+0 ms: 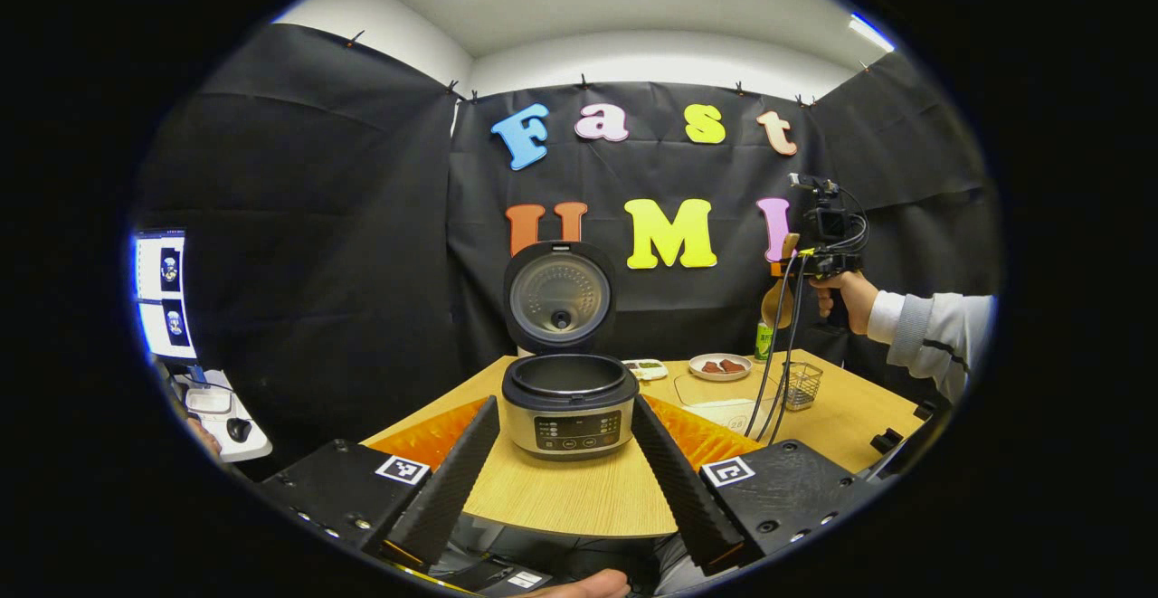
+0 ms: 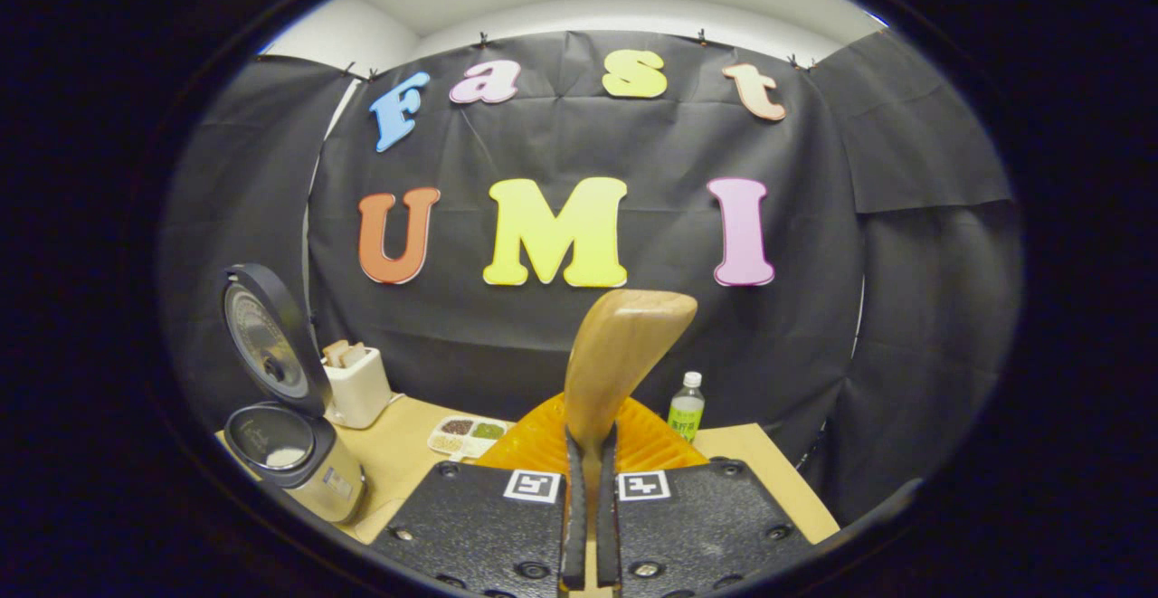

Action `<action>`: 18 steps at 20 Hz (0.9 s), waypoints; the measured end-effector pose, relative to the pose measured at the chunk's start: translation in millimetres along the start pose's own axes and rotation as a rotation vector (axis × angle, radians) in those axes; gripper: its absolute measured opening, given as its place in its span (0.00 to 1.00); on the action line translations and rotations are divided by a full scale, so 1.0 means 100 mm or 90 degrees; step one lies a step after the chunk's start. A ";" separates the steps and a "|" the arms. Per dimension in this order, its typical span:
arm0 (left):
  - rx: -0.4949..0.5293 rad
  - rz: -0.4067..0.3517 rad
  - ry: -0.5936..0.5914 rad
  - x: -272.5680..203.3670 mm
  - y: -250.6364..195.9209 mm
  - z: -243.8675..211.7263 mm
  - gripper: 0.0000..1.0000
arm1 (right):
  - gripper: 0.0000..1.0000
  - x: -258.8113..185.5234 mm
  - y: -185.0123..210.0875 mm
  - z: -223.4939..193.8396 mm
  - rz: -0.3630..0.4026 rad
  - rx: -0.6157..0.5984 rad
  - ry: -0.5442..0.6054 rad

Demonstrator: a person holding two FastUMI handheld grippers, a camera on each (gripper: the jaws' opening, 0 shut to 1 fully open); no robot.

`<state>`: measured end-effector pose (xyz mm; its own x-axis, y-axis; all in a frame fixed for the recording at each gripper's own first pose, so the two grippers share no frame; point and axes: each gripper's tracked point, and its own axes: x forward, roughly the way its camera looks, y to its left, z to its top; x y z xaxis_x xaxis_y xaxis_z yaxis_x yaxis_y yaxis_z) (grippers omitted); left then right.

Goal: Close the left gripper, press the button to open the rice cooker; take a wooden spoon from the chopstick holder with the right hand, scoop a spoonful of rice and pour it into the rice cooker, then put the wooden spoon back into the chopstick holder.

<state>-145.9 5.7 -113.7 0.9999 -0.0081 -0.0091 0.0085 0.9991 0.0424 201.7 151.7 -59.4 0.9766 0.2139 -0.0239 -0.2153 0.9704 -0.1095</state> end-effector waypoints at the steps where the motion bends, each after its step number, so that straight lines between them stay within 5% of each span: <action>1: 0.003 0.000 0.001 0.00 -0.02 0.00 0.94 | 0.10 -0.01 -0.12 -0.06 -0.005 0.004 0.013; 12: 0.004 -0.025 -0.009 0.07 -0.12 0.07 0.93 | 0.12 0.13 -0.84 -1.03 -0.061 0.044 0.113; 18: -0.040 -0.064 -0.013 0.31 -0.34 0.19 0.93 | 0.17 0.25 -0.90 -1.40 -0.035 0.101 0.163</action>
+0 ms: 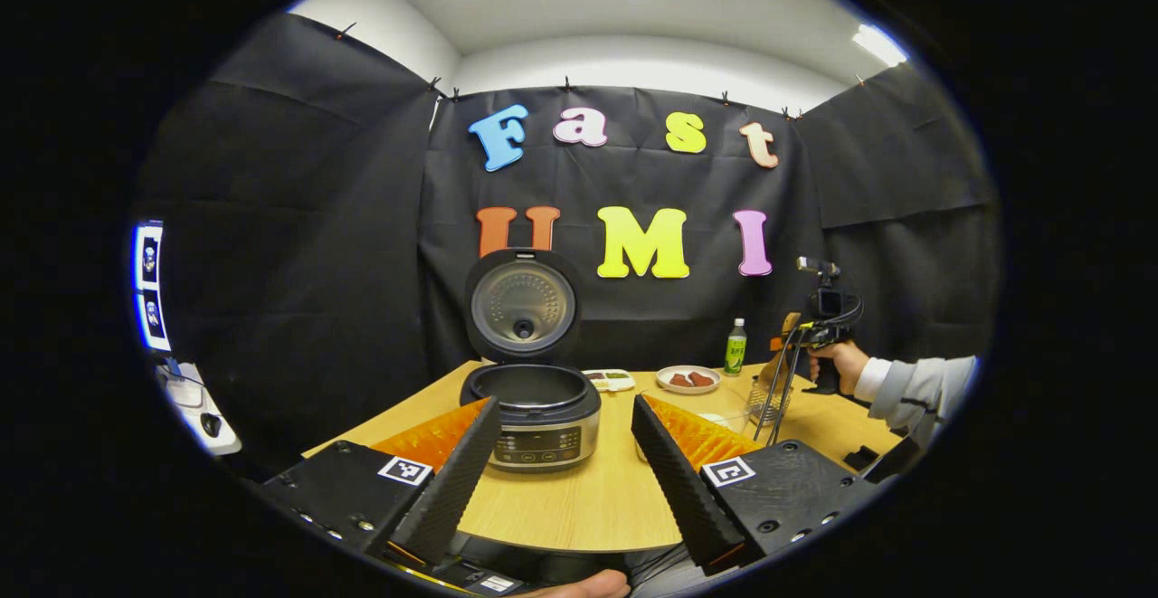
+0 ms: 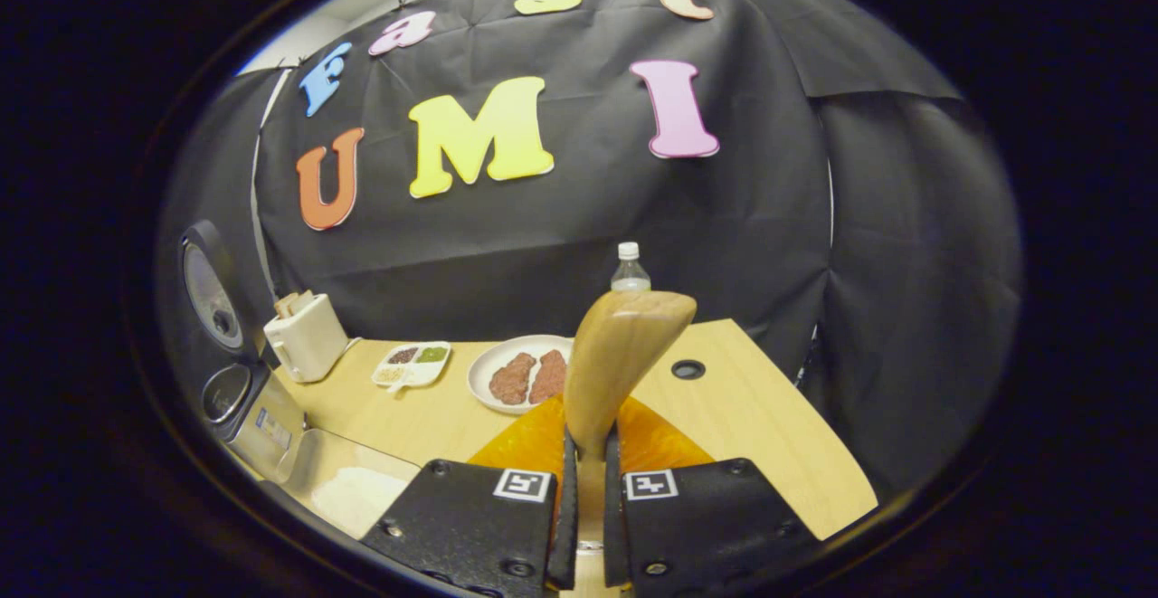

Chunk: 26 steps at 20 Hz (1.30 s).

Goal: Close the left gripper, press the button to open the rice cooker; take a wooden spoon from the chopstick holder with the right hand, scoop a spoonful of rice and pour it into the rice cooker, then put the wooden spoon back into the chopstick holder.

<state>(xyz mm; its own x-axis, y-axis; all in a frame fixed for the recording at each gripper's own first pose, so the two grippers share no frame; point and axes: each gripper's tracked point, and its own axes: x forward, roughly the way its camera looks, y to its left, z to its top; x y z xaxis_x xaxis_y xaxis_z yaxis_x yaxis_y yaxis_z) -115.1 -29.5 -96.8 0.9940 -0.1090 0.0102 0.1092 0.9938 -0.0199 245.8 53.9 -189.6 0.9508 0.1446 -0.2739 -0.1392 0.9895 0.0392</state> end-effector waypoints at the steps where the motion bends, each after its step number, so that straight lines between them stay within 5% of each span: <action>1: 0.001 0.000 -0.005 0.07 -0.01 0.05 0.93 | 0.18 0.00 0.01 -0.02 0.006 0.006 0.006; 4: -0.030 -0.031 -0.015 0.30 -0.13 0.15 0.94 | 0.58 -0.04 -0.08 0.06 -0.013 0.008 -0.005; 5: -0.046 -0.047 -0.007 0.38 -0.19 0.13 0.94 | 0.60 -0.06 -0.14 0.10 -0.026 -0.001 -0.017; 6: -0.058 -0.062 -0.001 0.44 -0.22 0.13 0.94 | 0.84 -0.10 -0.19 0.14 -0.039 -0.007 -0.026; 9: -0.063 -0.048 0.022 0.66 -0.10 0.09 0.94 | 0.87 -0.29 -0.23 0.28 -0.054 -0.002 -0.047; 11: -0.057 -0.038 0.031 0.83 -0.04 0.12 0.94 | 1.00 -0.45 -0.21 0.35 -0.059 0.002 -0.054; 15: -0.019 0.003 0.042 1.15 0.17 0.25 0.94 | 1.00 -0.86 -0.04 0.44 -0.021 0.028 -0.067; 16: -0.020 0.001 0.045 1.23 0.16 0.30 0.94 | 0.94 -0.99 0.04 0.45 -0.005 0.029 -0.073; 18: -0.017 -0.001 0.037 1.37 0.16 0.45 0.94 | 1.00 -1.26 0.21 0.50 0.023 0.024 -0.095; 20: 0.001 -0.010 0.017 1.47 0.14 0.61 0.94 | 0.94 -1.55 0.37 0.51 0.049 0.012 -0.117; 21: 0.013 -0.007 0.004 1.52 0.14 0.71 0.94 | 1.00 -1.69 0.42 0.52 0.058 0.006 -0.126; 22: 0.023 0.001 0.002 1.58 0.18 0.78 0.94 | 0.93 -1.81 0.43 0.53 0.052 0.006 -0.134; 26: 0.050 0.008 -0.010 1.72 0.15 1.16 0.94 | 1.00 -2.28 0.46 0.48 0.053 0.000 -0.159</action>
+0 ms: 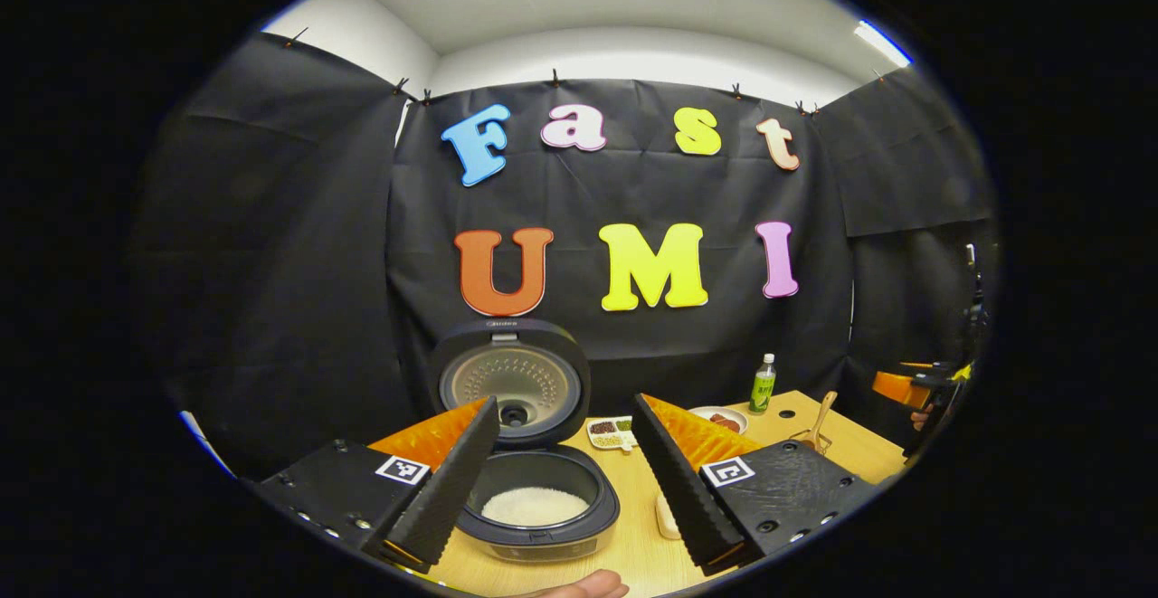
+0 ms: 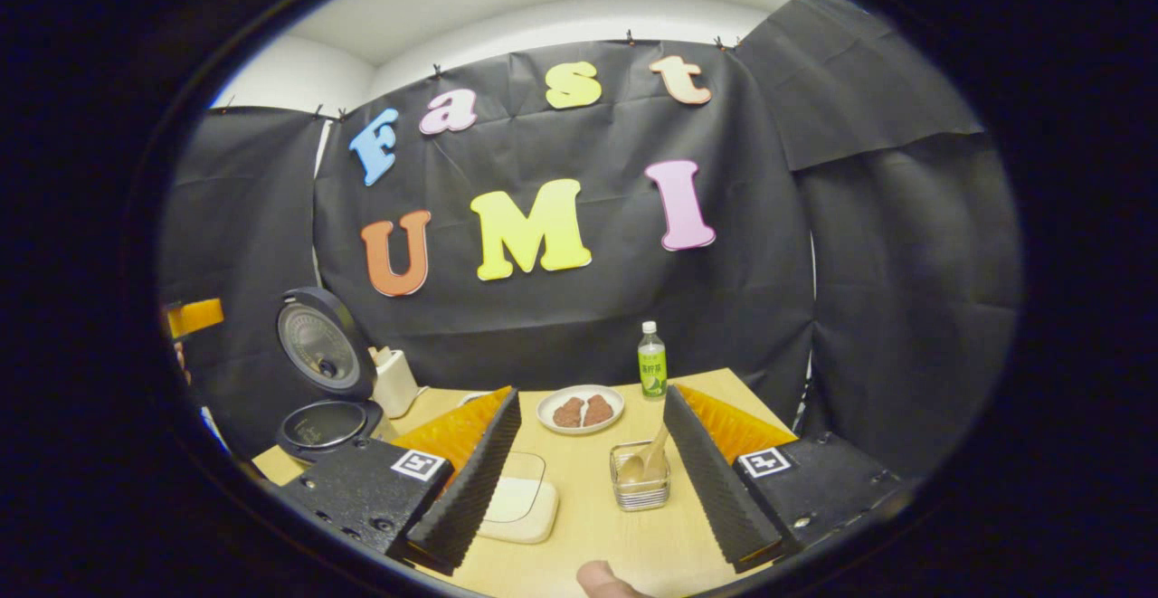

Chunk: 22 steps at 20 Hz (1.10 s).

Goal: Close the left gripper, press the button to open the rice cooker; take a wooden spoon from the chopstick holder with the right hand, scoop a spoonful of rice and pour it into the rice cooker, then put the wooden spoon back into the chopstick holder.

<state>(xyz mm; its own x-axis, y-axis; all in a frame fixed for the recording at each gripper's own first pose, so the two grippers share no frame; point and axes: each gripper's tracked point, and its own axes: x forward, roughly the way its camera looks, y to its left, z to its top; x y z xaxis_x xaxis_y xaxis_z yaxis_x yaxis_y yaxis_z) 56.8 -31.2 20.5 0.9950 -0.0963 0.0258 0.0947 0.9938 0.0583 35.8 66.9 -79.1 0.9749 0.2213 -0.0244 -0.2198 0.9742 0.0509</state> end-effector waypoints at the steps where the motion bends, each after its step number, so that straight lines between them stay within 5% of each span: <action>1: 0.008 0.004 -0.001 0.03 0.00 0.10 0.94 | 0.93 -0.09 0.03 -0.01 0.008 0.008 -0.002; 2: 0.011 0.002 -0.007 0.06 -0.01 0.19 0.94 | 1.00 -0.17 0.06 -0.01 0.017 0.015 0.001; 4: -0.004 0.008 -0.012 0.19 0.00 0.34 0.94 | 0.93 -0.30 0.11 -0.02 0.038 0.015 0.004; 5: -0.015 0.008 -0.010 0.27 0.00 0.37 0.94 | 1.00 -0.36 0.13 -0.01 0.047 0.009 0.002; 9: -0.046 0.013 0.003 0.70 0.01 0.35 0.94 | 1.00 -0.54 0.12 0.05 0.059 -0.012 -0.028; 10: -0.043 0.025 0.000 0.83 0.07 0.34 0.94 | 0.93 -0.57 0.12 0.02 0.067 -0.015 -0.029; 11: -0.038 0.040 -0.006 0.95 0.14 0.34 0.94 | 1.00 -0.60 0.14 -0.02 0.077 -0.016 -0.027; 16: 0.003 0.111 -0.100 1.48 0.52 0.46 0.94 | 0.92 -0.68 0.04 -0.02 0.085 -0.024 -0.048; 22: -0.010 0.131 -0.160 1.95 0.73 0.42 0.94 | 1.00 -0.67 0.10 0.01 0.097 0.000 -0.070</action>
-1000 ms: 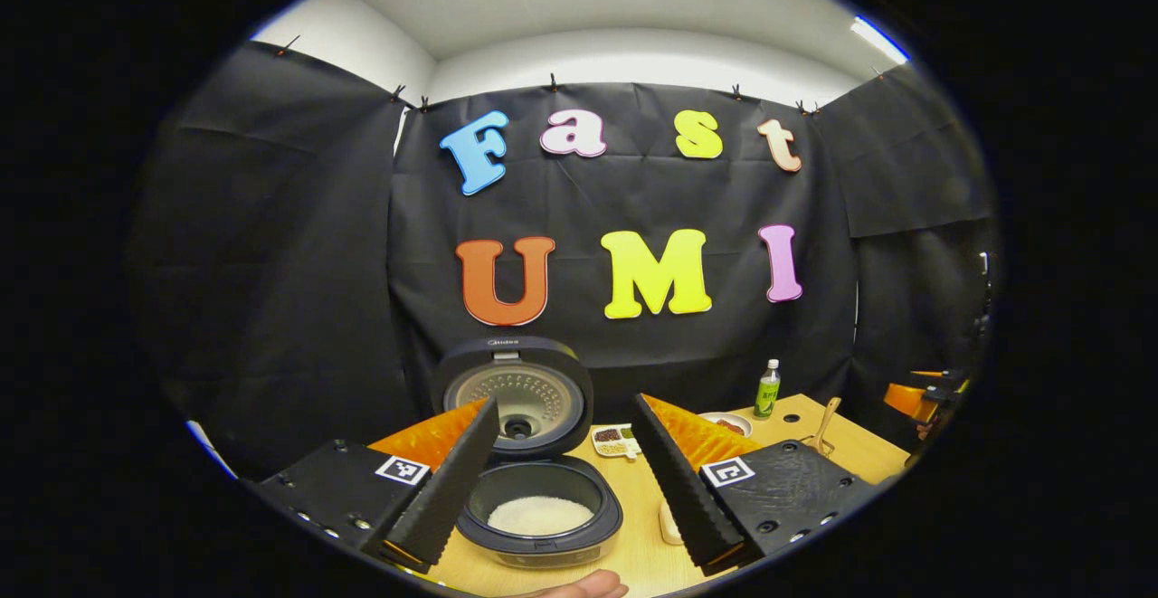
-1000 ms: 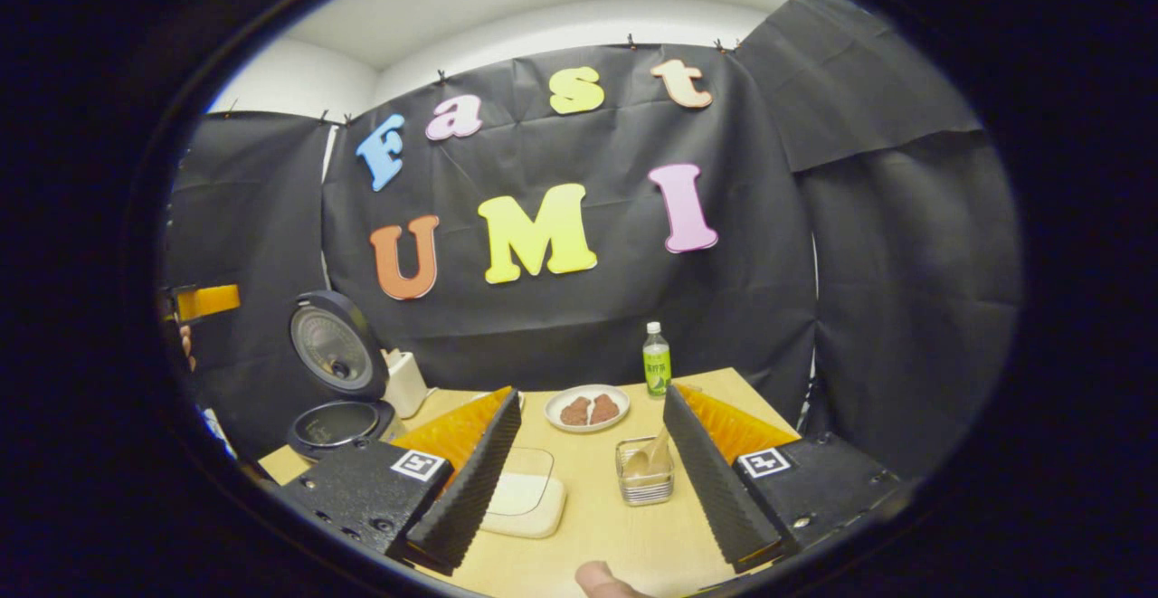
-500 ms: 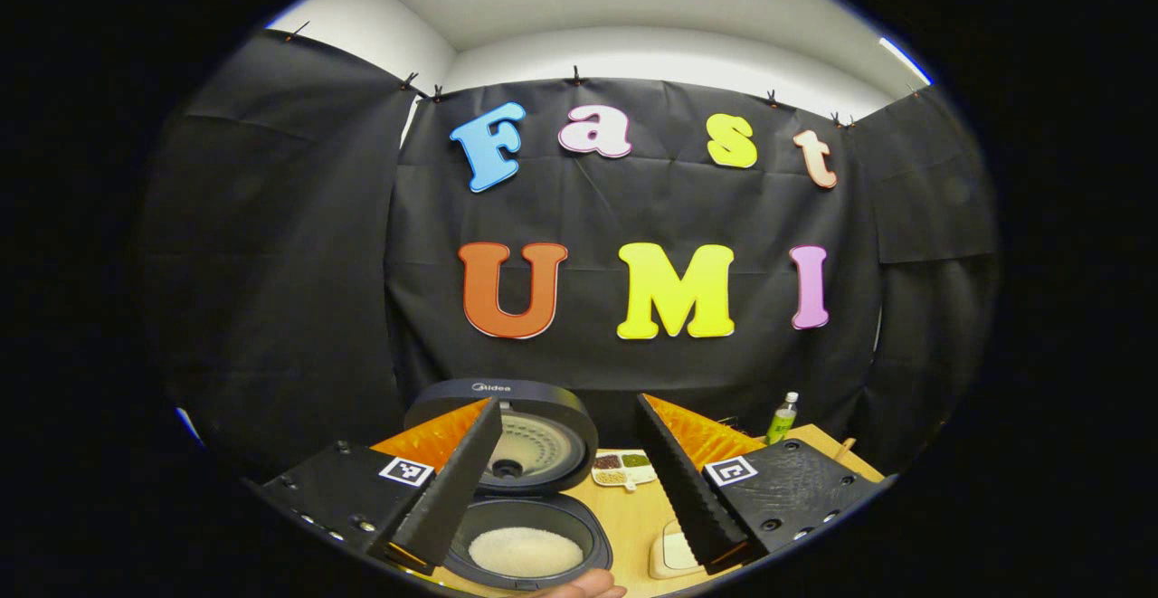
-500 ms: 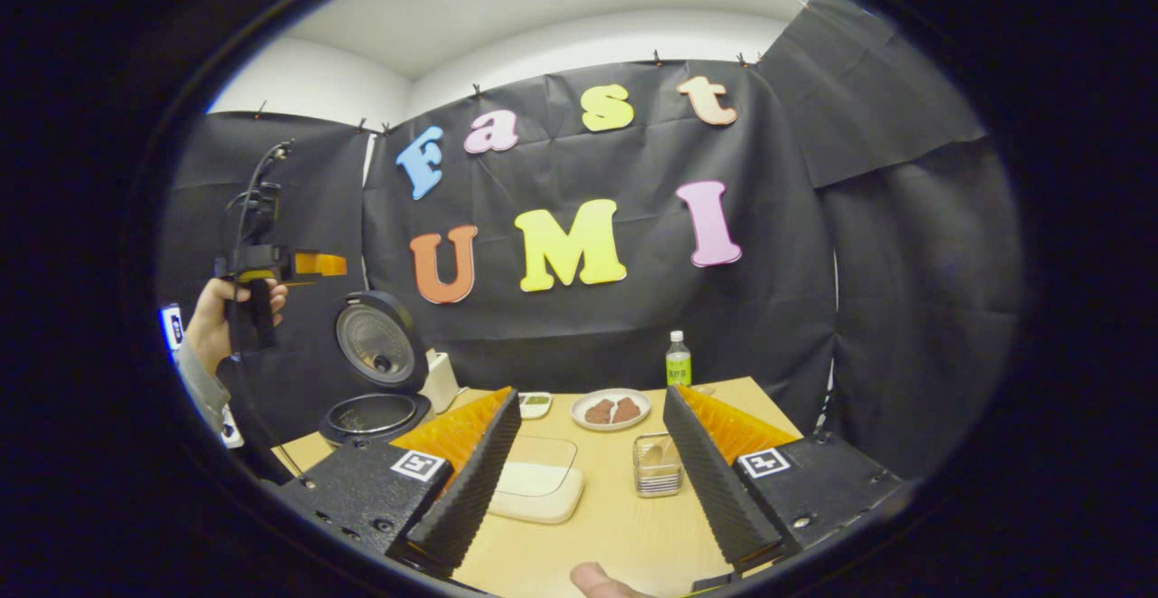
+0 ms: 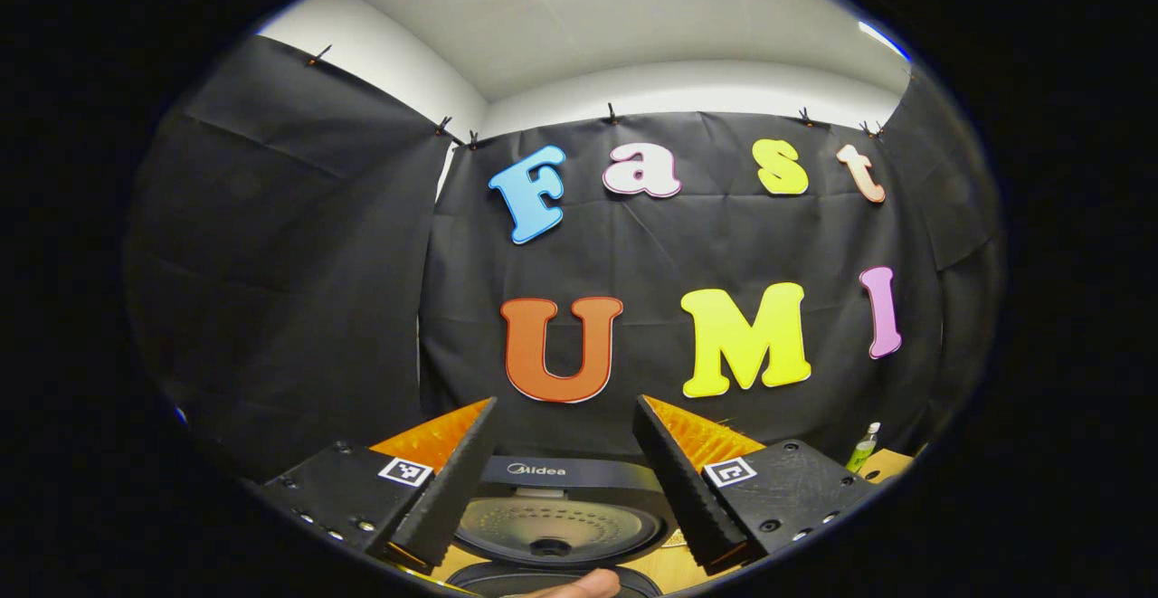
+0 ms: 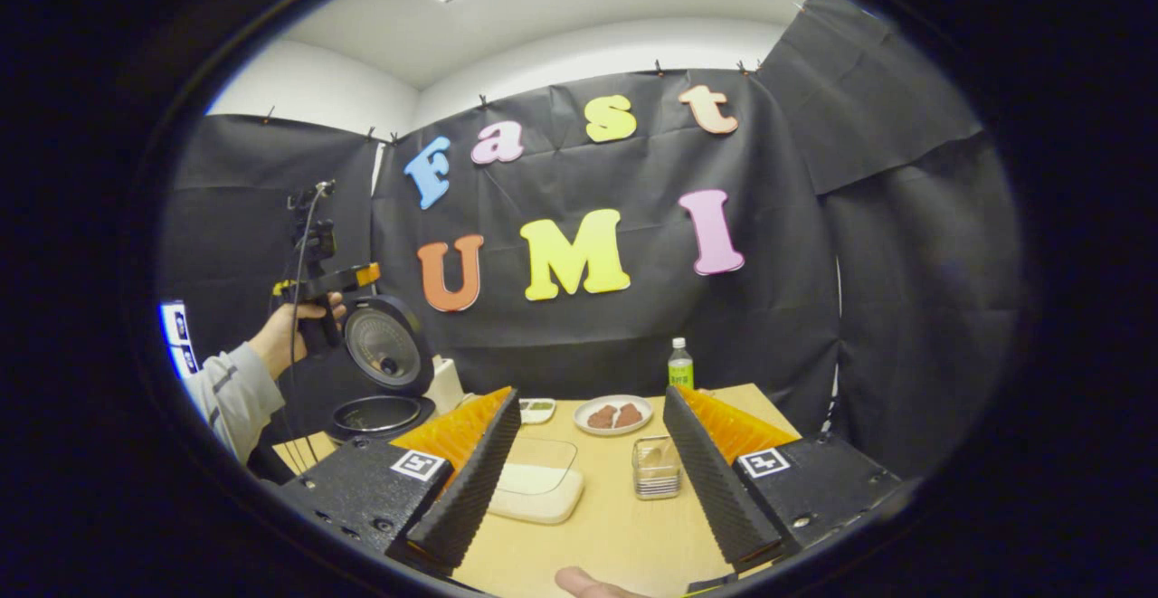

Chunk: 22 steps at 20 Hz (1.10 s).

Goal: Close the left gripper, press the button to open the rice cooker; take a wooden spoon from the chopstick holder with the right hand, scoop a spoonful of rice and pour it into the rice cooker, then put the wooden spoon back into the chopstick holder.

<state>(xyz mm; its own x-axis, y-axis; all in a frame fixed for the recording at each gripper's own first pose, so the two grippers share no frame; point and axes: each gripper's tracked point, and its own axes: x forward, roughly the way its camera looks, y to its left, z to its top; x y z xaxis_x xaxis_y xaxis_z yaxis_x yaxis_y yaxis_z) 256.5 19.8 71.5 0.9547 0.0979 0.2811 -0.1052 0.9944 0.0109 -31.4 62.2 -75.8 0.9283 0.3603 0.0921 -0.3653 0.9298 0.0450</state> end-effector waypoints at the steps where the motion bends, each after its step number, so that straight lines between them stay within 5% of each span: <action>1: 0.001 -0.006 -0.020 0.04 0.00 0.02 0.94 | 1.00 0.04 -0.02 -0.04 -0.006 0.002 -0.002; 2: 0.004 -0.001 -0.040 0.11 0.05 0.06 0.94 | 0.92 0.08 -0.05 -0.08 -0.014 0.002 -0.001; 8: 0.015 0.047 -0.095 0.47 0.28 0.02 0.94 | 1.00 0.31 0.04 -0.22 -0.007 0.049 0.008; 10: 0.002 0.016 -0.040 0.55 0.18 -0.24 0.93 | 0.93 0.36 0.02 -0.25 -0.015 0.059 0.010; 12: 0.026 0.020 0.039 0.53 0.22 -0.51 0.94 | 1.00 0.38 0.08 -0.23 -0.012 0.064 0.007; 13: 0.015 0.016 0.026 0.46 0.23 -0.47 0.87 | 0.93 0.36 0.14 -0.23 -0.006 0.062 0.004; 14: 0.024 0.012 0.043 0.45 0.21 -0.49 1.00 | 1.00 0.33 0.17 -0.21 -0.002 0.059 0.002; 19: 0.021 -0.001 0.080 0.25 0.22 -0.51 0.99 | 1.00 0.16 0.27 -0.11 0.000 0.044 -0.009; 21: 0.032 -0.010 0.087 0.16 0.17 -0.50 0.98 | 0.92 0.06 0.29 -0.04 0.003 0.060 -0.009; 22: 0.037 -0.014 0.087 0.11 0.16 -0.49 0.98 | 1.00 0.00 0.30 -0.01 0.007 0.069 -0.009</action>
<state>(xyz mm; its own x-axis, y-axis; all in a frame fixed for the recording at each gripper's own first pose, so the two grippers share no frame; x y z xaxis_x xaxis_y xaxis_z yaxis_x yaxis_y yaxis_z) 278.8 39.1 27.2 0.9856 0.0843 0.1465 -0.0956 0.9928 0.0722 -42.5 90.2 -75.1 0.9233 0.3685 0.1079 -0.3816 0.9120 0.1505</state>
